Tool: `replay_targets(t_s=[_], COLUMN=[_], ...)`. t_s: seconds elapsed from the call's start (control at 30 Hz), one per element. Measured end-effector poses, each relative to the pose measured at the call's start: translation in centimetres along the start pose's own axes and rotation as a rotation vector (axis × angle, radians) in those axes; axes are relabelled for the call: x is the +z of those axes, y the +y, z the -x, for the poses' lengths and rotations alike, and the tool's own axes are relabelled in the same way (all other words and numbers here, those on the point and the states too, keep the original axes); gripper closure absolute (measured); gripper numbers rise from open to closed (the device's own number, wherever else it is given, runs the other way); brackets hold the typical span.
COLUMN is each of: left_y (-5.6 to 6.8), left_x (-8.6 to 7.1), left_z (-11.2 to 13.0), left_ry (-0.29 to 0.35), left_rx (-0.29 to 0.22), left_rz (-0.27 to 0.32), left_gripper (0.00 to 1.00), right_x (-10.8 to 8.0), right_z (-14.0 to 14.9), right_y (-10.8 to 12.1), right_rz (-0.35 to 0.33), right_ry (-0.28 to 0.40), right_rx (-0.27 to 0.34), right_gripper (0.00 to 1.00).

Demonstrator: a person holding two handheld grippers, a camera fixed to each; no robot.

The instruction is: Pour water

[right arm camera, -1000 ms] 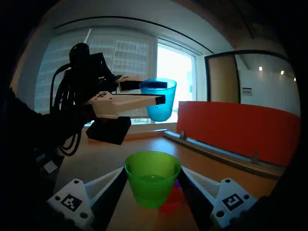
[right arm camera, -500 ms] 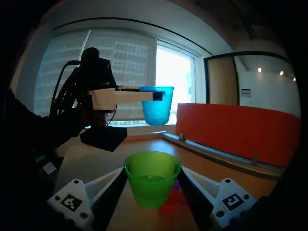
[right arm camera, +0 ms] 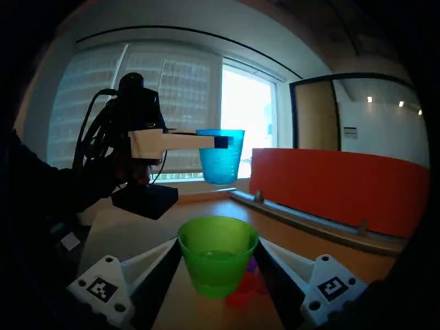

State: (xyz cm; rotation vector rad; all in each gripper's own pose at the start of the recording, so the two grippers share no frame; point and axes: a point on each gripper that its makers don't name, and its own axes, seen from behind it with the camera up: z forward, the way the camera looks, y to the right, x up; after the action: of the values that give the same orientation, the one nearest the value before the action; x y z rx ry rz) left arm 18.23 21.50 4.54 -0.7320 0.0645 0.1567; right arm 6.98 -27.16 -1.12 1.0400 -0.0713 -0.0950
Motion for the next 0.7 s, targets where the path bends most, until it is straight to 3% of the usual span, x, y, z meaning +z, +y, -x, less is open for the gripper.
replay_targets(t_s=[0.3,0.7], left_y=[-0.1,-0.3], left_x=[-0.5,-1.3], left_z=[1.9,5.4], left_ry=[-0.059,-0.168], left_rx=[-0.039,-0.051], left_rz=[0.015,0.035], left_gripper=[0.14,0.13], right_x=[-0.2,-0.7], right_z=[-0.2,0.1], right_y=[0.2,0.9], right_rz=[0.006,0.011], right_ry=[-0.008,-0.049], right_rx=[0.007,0.012], right_gripper=[0.10,0.10])
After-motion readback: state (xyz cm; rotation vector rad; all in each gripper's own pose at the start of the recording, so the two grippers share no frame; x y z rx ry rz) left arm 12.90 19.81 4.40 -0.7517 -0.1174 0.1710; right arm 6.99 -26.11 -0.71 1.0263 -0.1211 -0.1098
